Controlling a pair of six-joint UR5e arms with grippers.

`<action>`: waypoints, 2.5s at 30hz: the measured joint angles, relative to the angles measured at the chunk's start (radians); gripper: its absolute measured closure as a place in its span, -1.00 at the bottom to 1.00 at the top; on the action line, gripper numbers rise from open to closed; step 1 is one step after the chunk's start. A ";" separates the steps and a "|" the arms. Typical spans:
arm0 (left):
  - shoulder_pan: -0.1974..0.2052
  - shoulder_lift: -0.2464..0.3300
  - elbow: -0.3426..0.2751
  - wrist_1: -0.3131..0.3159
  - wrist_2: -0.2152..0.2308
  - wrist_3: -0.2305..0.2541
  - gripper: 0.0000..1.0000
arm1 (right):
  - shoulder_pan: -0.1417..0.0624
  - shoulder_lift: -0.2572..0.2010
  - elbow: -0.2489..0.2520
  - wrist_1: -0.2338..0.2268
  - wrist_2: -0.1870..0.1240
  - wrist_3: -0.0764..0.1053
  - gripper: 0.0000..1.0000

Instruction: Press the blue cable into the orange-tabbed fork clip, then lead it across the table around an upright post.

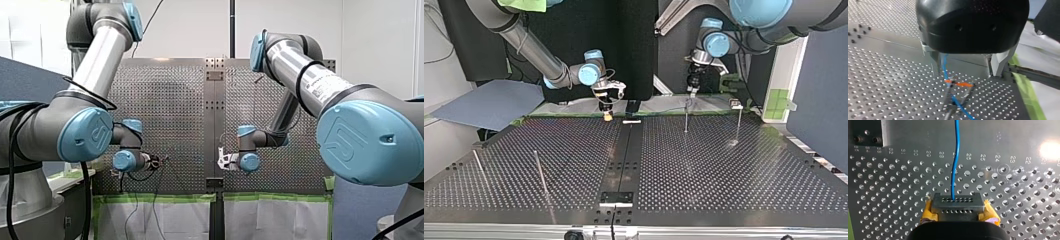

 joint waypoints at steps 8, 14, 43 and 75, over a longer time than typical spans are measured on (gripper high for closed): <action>-0.006 -0.017 0.000 0.026 0.000 0.003 -1.00 | 0.001 0.001 0.000 0.002 -0.001 0.000 1.00; -0.012 -0.017 0.000 0.047 -0.003 0.001 -1.00 | 0.001 0.001 0.000 0.002 0.000 0.000 1.00; -0.013 -0.018 0.000 0.017 -0.032 0.016 -1.00 | 0.001 0.002 0.000 0.006 -0.003 0.003 1.00; -0.021 -0.018 0.000 -0.022 -0.072 0.058 -1.00 | 0.003 0.003 0.001 0.022 -0.007 0.000 1.00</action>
